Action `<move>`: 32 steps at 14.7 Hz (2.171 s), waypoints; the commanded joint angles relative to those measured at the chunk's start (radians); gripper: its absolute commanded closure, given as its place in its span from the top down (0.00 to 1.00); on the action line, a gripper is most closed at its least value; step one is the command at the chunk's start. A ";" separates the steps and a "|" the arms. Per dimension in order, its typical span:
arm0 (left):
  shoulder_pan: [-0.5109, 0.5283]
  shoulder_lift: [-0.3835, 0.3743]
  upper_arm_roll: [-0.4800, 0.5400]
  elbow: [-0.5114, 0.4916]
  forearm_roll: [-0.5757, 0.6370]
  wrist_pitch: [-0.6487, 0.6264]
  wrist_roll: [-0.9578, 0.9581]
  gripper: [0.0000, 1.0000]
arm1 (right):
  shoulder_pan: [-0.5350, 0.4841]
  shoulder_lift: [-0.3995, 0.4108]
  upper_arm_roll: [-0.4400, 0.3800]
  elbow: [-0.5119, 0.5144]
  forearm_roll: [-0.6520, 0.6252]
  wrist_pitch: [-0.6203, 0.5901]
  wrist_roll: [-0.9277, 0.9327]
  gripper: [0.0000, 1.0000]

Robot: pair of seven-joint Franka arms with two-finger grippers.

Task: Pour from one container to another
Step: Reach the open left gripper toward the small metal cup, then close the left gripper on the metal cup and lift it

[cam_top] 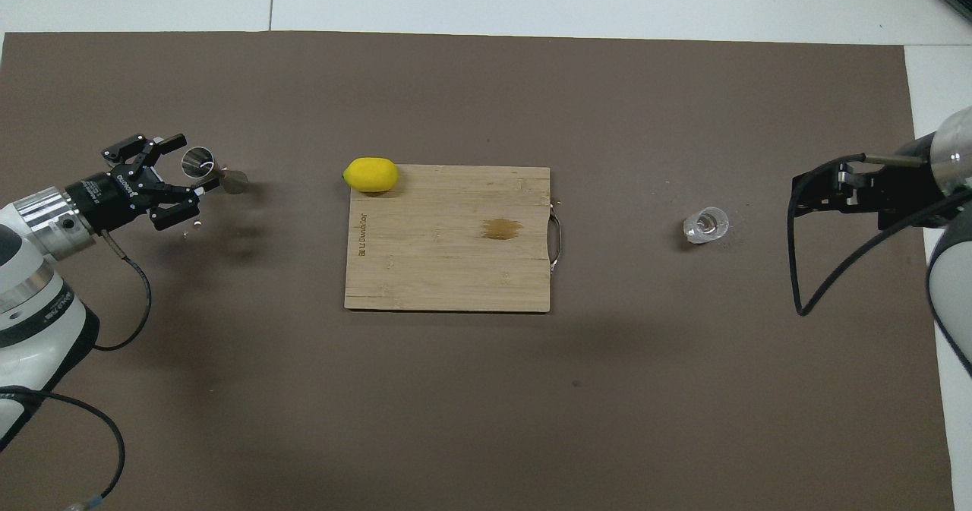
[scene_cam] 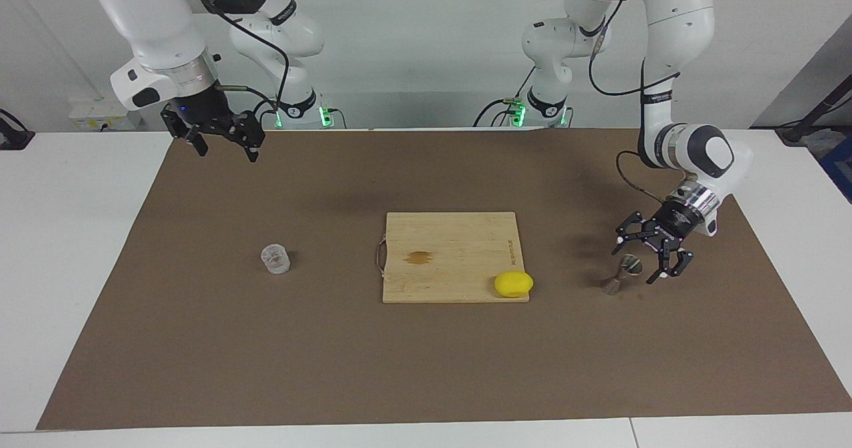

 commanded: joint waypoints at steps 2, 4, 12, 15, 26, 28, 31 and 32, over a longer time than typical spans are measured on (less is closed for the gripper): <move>-0.017 0.000 0.010 -0.008 -0.023 0.025 -0.004 0.87 | -0.012 0.000 0.008 -0.004 0.002 0.007 0.017 1.00; -0.017 -0.001 0.010 -0.008 -0.023 0.025 -0.004 0.85 | -0.012 0.000 0.008 -0.002 0.002 0.007 0.017 1.00; -0.014 -0.004 0.012 -0.015 -0.021 0.017 -0.004 0.00 | -0.012 0.000 0.008 -0.004 0.002 0.007 0.017 1.00; -0.008 -0.004 0.012 -0.015 -0.020 0.016 -0.004 0.00 | -0.012 0.000 0.008 -0.004 0.002 0.007 0.017 1.00; -0.107 -0.076 0.004 0.065 0.075 -0.060 -0.044 0.00 | -0.012 0.000 0.008 -0.004 0.002 0.007 0.017 1.00; -0.187 -0.099 0.006 0.094 0.075 -0.043 -0.140 0.00 | -0.012 0.000 0.008 -0.002 0.002 0.007 0.017 1.00; -0.308 -0.099 0.004 0.134 0.074 0.008 -0.248 0.00 | -0.012 0.000 0.008 -0.002 0.002 0.007 0.017 1.00; -0.351 -0.098 0.002 0.142 0.069 0.037 -0.246 0.00 | -0.012 0.000 0.008 -0.004 0.002 0.007 0.017 1.00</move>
